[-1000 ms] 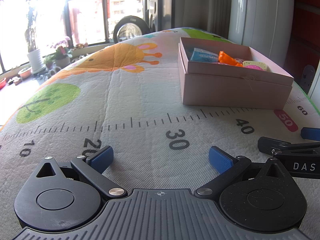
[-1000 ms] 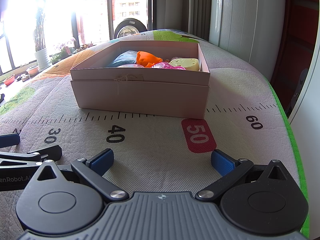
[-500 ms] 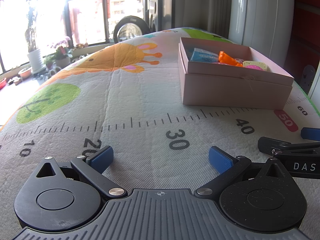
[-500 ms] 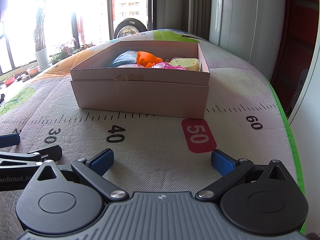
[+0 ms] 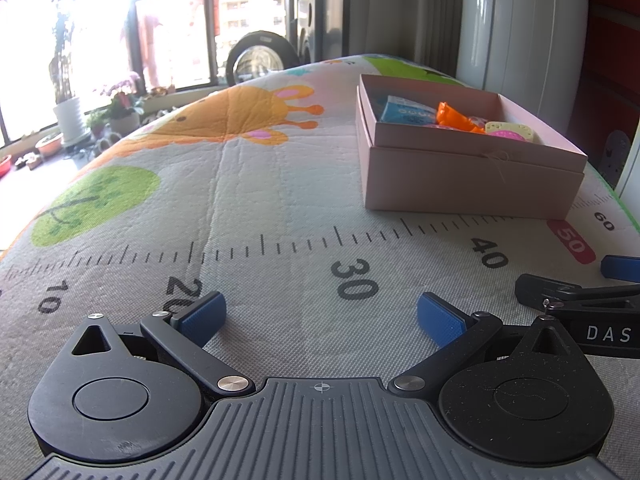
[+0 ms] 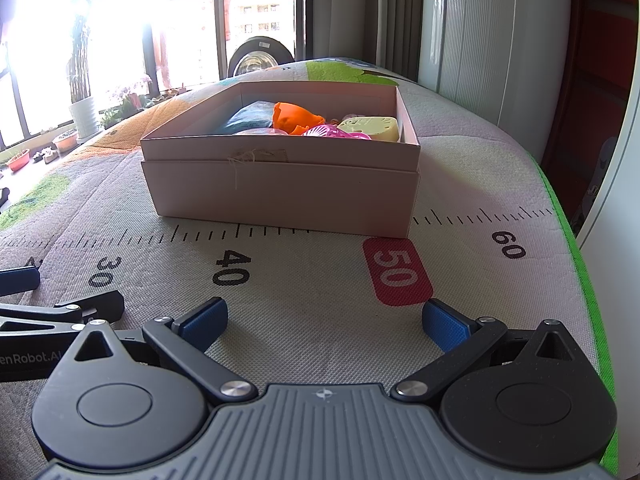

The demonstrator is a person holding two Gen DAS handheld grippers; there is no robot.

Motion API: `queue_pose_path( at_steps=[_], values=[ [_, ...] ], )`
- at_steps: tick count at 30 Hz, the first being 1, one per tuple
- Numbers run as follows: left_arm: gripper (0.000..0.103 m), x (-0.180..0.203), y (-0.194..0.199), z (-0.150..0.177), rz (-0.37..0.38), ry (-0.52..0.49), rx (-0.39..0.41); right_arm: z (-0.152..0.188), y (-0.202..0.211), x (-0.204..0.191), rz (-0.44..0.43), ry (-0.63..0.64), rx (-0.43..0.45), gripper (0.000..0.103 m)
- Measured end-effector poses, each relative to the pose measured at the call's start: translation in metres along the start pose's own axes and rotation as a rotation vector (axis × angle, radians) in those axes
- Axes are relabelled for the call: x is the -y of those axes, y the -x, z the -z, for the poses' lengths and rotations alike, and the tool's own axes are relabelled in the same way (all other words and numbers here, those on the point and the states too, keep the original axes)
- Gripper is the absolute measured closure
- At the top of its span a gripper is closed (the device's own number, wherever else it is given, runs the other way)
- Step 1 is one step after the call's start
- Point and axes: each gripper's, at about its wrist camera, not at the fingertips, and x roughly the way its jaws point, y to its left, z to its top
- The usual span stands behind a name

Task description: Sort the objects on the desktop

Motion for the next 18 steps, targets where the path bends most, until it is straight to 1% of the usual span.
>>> queue_pose_path(
  at_steps=[3, 6, 9, 13, 15, 18],
  values=[
    [0.000, 0.0018, -0.0007, 0.0003, 0.003, -0.004, -0.001, -0.0006, -0.0006, 0.0001, 0.001, 0.002, -0.001, 0.000],
    [0.000, 0.0003, -0.0032, -0.0016, 0.024, -0.018, -0.007, -0.0007, -0.0005, -0.0001, 0.001, 0.002, -0.001, 0.000],
    [0.000, 0.0005, -0.0023, -0.0029, 0.033, -0.034, -0.022, -0.0013, -0.0008, 0.0000, 0.001, 0.001, -0.001, 0.000],
    [0.000, -0.0023, -0.0021, -0.0064, 0.043, -0.027, -0.046, -0.0010, -0.0006, 0.0000, 0.001, 0.002, -0.001, 0.000],
    [0.000, -0.0024, -0.0004, -0.0053, 0.050, -0.034, -0.044, -0.0013, -0.0008, 0.0000, 0.001, 0.002, -0.001, 0.000],
    [0.000, -0.0062, 0.0009, -0.0043, 0.063, -0.009, -0.024, -0.0013, -0.0007, 0.0001, 0.001, 0.002, -0.001, 0.000]
  ],
)
